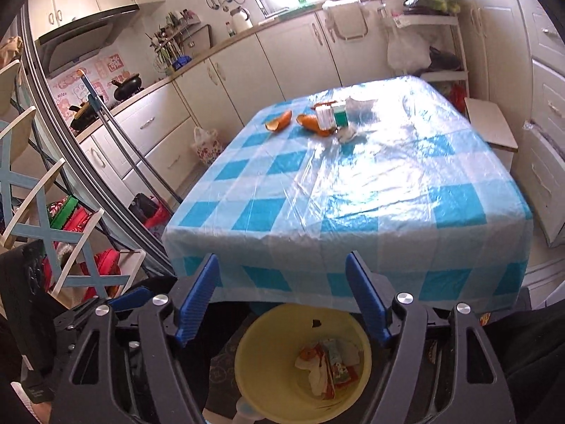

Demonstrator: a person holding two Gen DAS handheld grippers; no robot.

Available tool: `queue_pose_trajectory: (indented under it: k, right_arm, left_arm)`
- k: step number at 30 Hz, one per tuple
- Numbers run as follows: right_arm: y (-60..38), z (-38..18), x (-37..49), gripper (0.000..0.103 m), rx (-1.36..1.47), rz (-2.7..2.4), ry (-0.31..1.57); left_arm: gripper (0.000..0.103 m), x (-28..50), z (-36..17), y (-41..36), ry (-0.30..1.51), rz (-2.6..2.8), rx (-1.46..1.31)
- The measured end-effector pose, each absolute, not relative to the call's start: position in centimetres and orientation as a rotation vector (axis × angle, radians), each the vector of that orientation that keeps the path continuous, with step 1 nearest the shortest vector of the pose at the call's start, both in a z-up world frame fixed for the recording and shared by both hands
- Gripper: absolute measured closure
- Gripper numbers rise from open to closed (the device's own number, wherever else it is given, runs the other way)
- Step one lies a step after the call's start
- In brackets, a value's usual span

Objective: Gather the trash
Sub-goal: 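Move both open tools back over the table toward the remaining trash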

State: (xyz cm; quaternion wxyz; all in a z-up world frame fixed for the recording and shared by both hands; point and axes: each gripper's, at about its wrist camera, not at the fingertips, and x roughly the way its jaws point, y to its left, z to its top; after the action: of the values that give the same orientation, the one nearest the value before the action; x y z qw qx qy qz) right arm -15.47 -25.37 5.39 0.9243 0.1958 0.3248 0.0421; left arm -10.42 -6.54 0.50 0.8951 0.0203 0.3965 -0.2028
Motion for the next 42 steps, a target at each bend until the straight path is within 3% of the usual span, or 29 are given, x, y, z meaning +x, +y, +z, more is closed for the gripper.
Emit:
queue_pose_trajectory:
  k: [42]
  right_arm:
    - [-24.9,6.1,-15.6,0.031,0.33,0.066,0.618]
  left_arm:
    - [0.02,-10.0,1.6,-4.2,0.78,-0.374,-0.05]
